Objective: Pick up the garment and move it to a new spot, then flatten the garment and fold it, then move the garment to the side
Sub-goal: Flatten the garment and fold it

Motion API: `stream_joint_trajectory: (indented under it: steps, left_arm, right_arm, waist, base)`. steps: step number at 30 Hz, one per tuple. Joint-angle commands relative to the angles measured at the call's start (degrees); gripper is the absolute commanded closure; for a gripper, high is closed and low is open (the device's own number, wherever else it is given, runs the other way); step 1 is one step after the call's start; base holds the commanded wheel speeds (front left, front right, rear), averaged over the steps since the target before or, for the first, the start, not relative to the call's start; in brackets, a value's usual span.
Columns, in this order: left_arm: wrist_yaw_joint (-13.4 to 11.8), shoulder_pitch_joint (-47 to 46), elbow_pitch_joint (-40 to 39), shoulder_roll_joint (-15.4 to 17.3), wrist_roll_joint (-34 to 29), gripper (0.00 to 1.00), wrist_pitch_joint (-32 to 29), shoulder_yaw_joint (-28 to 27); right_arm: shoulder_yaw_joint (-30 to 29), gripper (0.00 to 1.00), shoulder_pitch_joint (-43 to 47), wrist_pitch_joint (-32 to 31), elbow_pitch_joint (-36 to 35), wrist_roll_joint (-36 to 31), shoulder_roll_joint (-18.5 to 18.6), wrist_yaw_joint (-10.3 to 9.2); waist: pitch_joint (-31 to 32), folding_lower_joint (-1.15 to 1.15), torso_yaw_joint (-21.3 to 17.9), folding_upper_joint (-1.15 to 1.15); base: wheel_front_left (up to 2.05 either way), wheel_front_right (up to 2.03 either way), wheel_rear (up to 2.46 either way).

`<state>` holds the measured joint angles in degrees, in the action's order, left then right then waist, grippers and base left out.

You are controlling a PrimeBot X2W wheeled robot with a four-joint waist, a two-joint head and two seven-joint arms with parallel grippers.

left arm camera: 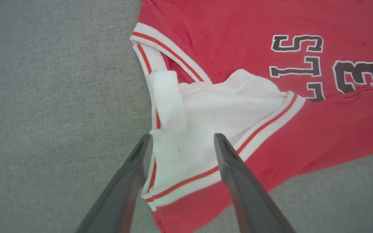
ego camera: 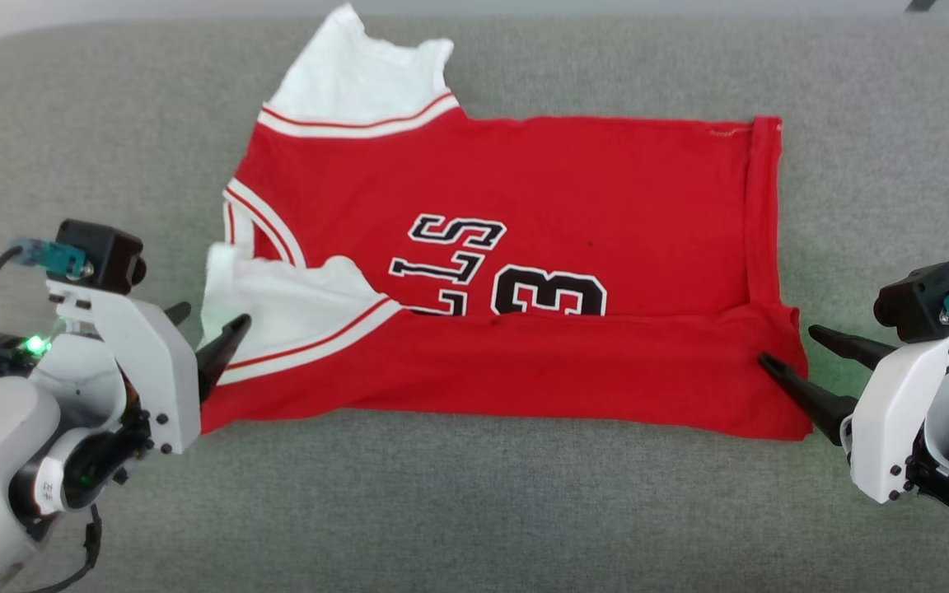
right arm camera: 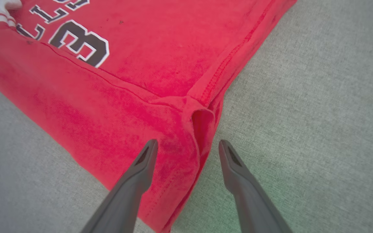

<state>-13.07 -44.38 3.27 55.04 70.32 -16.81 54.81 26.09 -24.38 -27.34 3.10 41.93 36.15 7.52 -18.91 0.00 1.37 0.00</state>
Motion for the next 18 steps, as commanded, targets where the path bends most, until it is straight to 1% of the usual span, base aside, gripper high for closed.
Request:
stream_joint_trajectory:
  steps: [1,8,12,18]
  left_arm:
    - [-0.11,0.24,-0.14,0.10,-0.46,0.00,0.22,0.08]
    - [-1.55,2.84,-2.15,1.17,0.07,0.00,2.07,-0.16]
    - [-2.93,5.01,-4.03,1.74,0.80,0.00,3.30,-0.16]
    - [-5.74,8.23,-7.17,3.05,2.81,0.00,3.74,-0.41]
  right_arm:
    - [0.11,0.00,-0.23,-0.21,-0.12,0.24,0.12,-0.06]
    - [-0.93,0.00,1.65,1.79,-1.41,-0.23,0.22,-0.06]
    - [-2.29,0.00,2.85,5.10,-2.98,-1.37,-0.04,-0.06]
    - [-5.05,0.00,5.41,10.67,-7.13,-3.52,-0.64,-0.06]
  waist:
    - [1.75,0.00,0.42,0.00]
    - [5.46,0.00,0.82,0.00]
    - [7.26,0.00,0.75,0.00]
    - [9.01,0.00,-0.35,0.00]
  base:
    - [0.00,0.00,0.00]
    - [0.00,0.00,0.00]
    - [0.00,0.00,0.00]
    - [0.00,0.00,0.00]
